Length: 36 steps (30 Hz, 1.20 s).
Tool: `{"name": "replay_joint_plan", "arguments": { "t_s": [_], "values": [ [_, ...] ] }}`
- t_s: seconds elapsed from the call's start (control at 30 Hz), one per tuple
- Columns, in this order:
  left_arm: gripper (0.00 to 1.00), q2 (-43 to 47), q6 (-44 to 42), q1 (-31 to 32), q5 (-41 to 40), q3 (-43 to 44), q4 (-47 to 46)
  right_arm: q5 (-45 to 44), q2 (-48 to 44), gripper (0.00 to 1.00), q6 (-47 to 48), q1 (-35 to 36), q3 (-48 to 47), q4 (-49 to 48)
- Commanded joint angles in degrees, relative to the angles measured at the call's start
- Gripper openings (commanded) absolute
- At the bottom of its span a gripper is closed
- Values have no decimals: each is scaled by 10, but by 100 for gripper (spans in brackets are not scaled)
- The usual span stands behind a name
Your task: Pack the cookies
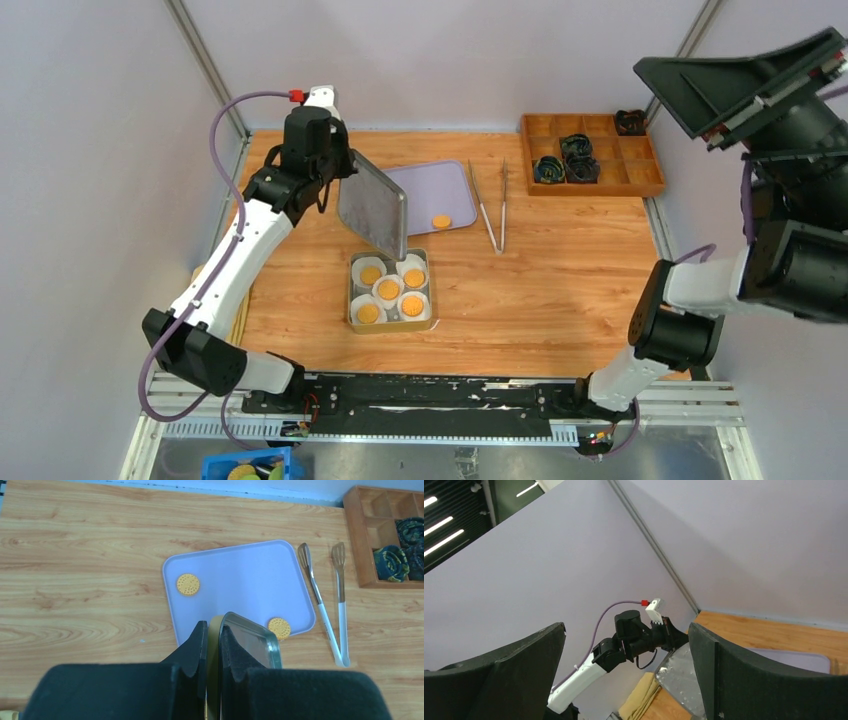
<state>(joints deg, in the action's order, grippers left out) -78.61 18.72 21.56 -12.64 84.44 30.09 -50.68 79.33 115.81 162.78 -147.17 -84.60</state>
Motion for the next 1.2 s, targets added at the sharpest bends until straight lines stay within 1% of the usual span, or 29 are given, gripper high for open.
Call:
{"name": "replay_joint_plan", "arguments": {
  "t_s": [0.0,0.07,0.1,0.2,0.23,0.3,0.37,0.4,0.43,0.47,0.5,0.53,0.57,0.6,0.63,0.8,0.87,0.93,1.0,1.1,1.17],
  "values": [
    [0,-9,4,5,-3,19,-5,-57,83,99,113,-46,-34,-43],
    [0,-10,1,5,-7,22,-3,-112,51,100,111,-46,-13,-69],
    [0,-9,-1,5,-8,24,-2,-140,32,100,92,-46,6,-70],
    [0,-11,-3,5,-10,27,-3,-219,-42,100,-2,-39,102,-70],
    [0,-11,-2,5,-9,28,-4,-248,-79,100,-40,-38,157,-70],
    [0,-11,-2,5,-6,28,-7,-295,-175,99,-151,-39,300,-69],
    [0,-10,-4,5,-3,25,-10,-340,-265,99,-260,-40,423,-66],
    [0,-11,-4,5,-2,24,-11,-360,-308,100,-324,-40,481,-39],
    [0,-10,-5,5,-1,24,-11,-390,-351,100,-455,-41,529,80],
    [0,-11,-5,5,-1,23,-12,-431,-397,100,-703,-44,549,348],
    [0,-9,-6,5,-1,23,-14,-460,-420,99,-1229,-37,484,868],
    [0,-8,-5,5,-1,21,-16,-465,-417,99,-1328,-24,429,1062],
    [0,-7,-4,4,0,19,-18,-466,-426,100,-1258,-5,449,990],
    [0,-4,-4,5,1,17,-21,-466,-432,99,-1196,15,483,870],
    [0,-3,-5,5,2,16,-22,-466,-424,99,-1155,28,475,810],
    [0,15,-6,5,-5,-5,-34,-466,-313,100,-1018,34,300,798],
    [0,19,-6,4,-5,-10,-38,-466,-283,100,-978,43,248,791],
    [0,21,-4,5,-2,-13,-42,-466,-280,100,-973,61,239,768],
    [0,23,-1,4,2,-20,-46,-465,-293,100,-975,88,257,733],
    [0,27,1,5,4,-31,-56,-464,-329,100,-1033,116,299,733],
    [0,28,0,5,4,-33,-57,-464,-340,100,-1054,128,324,733]
  ]
}}
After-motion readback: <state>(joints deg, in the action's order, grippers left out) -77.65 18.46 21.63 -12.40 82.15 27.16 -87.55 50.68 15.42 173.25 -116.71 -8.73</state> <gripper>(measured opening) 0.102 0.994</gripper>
